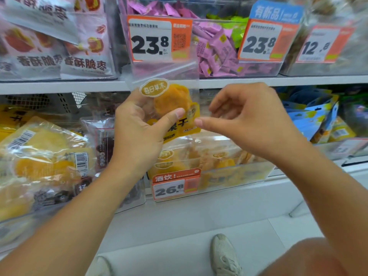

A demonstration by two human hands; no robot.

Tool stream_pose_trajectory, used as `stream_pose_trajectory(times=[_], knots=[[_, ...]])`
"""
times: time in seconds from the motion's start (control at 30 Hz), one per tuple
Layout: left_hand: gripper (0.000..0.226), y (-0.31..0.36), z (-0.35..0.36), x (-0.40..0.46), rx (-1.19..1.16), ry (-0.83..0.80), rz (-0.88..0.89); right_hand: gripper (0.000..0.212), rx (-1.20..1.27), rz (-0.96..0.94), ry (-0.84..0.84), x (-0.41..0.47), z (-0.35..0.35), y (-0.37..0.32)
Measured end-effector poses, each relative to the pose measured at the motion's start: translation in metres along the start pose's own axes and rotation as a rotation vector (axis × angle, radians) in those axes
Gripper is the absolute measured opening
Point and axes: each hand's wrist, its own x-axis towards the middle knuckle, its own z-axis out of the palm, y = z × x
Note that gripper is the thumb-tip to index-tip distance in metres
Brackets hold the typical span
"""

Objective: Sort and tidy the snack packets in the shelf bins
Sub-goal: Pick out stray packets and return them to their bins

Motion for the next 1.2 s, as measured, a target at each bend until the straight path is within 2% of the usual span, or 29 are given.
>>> stream_pose_trajectory(times=[0.03, 0.07, 0.17, 0.27, 0.33, 0.4, 0.5, 0.63, 0.73, 0.8, 0.87, 0.93, 1.0, 1.1, 1.2], knots=[[0.028, 0.0, 0.006, 0.002, -0.015, -0.035, 0.006, 0.042, 0.077, 0.038, 0.039, 0.001, -0.001, 0.008], [0.029, 0.001, 0.014, 0.003, -0.018, -0.079, 0.013, 0.044, 0.18, 0.053, 0.006, 0.003, 0.001, 0.016], [0.033, -0.003, 0.033, 0.007, 0.002, -0.15, 0.014, 0.025, 0.524, 0.04, -0.134, 0.005, 0.012, 0.036], [0.037, -0.011, 0.038, 0.013, 0.187, -0.182, 0.019, 0.015, 0.622, 0.105, -0.053, 0.009, 0.005, 0.056], [0.038, -0.019, 0.037, 0.014, 0.398, -0.275, 0.056, 0.016, 0.654, 0.129, -0.002, 0.008, 0.001, 0.068], [0.028, -0.025, 0.038, 0.012, 0.51, -0.355, 0.092, 0.015, 0.667, 0.163, 0.027, 0.006, 0.0, 0.076], [0.012, -0.029, 0.04, 0.01, 0.493, -0.349, 0.116, 0.012, 0.681, 0.215, 0.014, 0.004, -0.003, 0.082], [0.025, -0.024, 0.051, 0.009, 0.479, -0.388, 0.112, 0.024, 0.669, 0.118, -0.079, -0.001, -0.012, 0.082], [0.01, -0.022, 0.058, 0.008, 0.552, -0.411, 0.05, 0.021, 0.634, 0.066, 0.035, -0.002, -0.022, 0.08], [0.035, -0.025, 0.056, 0.004, 0.647, -0.45, -0.014, 0.022, 0.701, 0.11, 0.138, -0.002, -0.031, 0.087], [0.048, -0.029, 0.056, 0.0, 0.738, -0.47, 0.007, 0.025, 0.811, 0.185, 0.171, -0.003, -0.038, 0.097], [0.041, -0.027, 0.059, -0.001, 0.759, -0.467, 0.036, 0.033, 0.84, 0.236, 0.134, -0.006, -0.041, 0.107], [0.031, -0.026, 0.064, -0.001, 0.786, -0.538, 0.047, 0.038, 0.814, 0.264, 0.062, -0.009, -0.038, 0.113], [0.016, -0.028, 0.072, -0.003, 0.873, -0.618, 0.066, 0.035, 0.795, 0.275, 0.013, -0.011, -0.033, 0.116], [0.02, -0.027, 0.067, -0.001, 0.92, -0.647, 0.026, 0.039, 0.782, 0.261, 0.047, -0.01, -0.036, 0.117]])
